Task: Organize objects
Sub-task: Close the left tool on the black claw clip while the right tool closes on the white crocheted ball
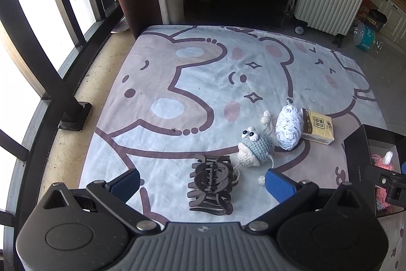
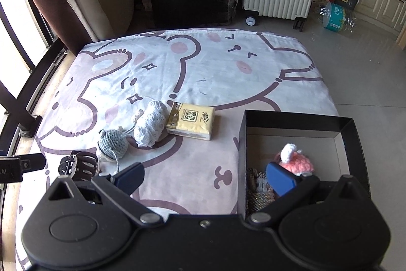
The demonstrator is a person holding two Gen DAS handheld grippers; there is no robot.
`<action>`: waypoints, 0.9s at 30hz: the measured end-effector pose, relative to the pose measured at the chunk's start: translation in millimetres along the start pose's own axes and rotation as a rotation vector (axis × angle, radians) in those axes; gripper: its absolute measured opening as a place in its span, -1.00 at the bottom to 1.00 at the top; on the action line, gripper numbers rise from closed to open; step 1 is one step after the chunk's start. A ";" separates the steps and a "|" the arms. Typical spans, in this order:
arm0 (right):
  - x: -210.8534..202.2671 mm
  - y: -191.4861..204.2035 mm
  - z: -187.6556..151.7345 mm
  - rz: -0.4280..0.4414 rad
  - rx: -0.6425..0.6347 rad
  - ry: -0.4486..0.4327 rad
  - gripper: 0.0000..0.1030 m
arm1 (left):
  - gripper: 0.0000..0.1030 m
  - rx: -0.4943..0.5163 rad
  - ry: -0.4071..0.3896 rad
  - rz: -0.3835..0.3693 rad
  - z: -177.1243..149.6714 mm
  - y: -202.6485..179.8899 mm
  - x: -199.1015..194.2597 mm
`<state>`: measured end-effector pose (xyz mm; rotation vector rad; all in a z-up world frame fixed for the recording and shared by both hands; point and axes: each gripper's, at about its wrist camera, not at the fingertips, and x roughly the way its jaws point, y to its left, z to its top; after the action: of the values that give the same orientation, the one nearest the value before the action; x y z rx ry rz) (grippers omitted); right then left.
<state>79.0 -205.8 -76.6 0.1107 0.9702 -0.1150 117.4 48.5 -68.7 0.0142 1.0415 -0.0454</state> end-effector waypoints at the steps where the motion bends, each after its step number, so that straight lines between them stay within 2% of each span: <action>1: 0.1 -0.1 0.2 0.003 0.001 0.000 1.00 | 1.00 0.000 -0.002 0.000 0.0 0.3 0.4; 11: 2.4 -4.5 12.3 -0.005 0.016 -0.007 1.00 | 1.00 0.048 -0.057 -0.008 1.2 1.2 9.0; 16: -6.1 -2.7 34.4 0.009 0.012 -0.028 1.00 | 1.00 0.047 -0.053 -0.013 4.0 2.9 19.5; 22: -17.7 20.4 68.2 0.026 -0.048 -0.090 1.00 | 0.99 0.055 -0.024 -0.039 7.6 -1.1 32.6; 24: -16.3 27.5 75.5 0.046 -0.036 -0.104 1.00 | 0.90 0.039 -0.009 -0.050 9.6 -1.4 36.1; 27: -8.9 37.3 79.5 0.084 -0.008 -0.110 1.00 | 0.62 0.028 0.024 -0.056 11.2 -1.0 43.9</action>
<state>144.4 -180.0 -23.1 0.1365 0.8549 -0.0393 149.2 45.8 -101.0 0.0110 1.0648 -0.1108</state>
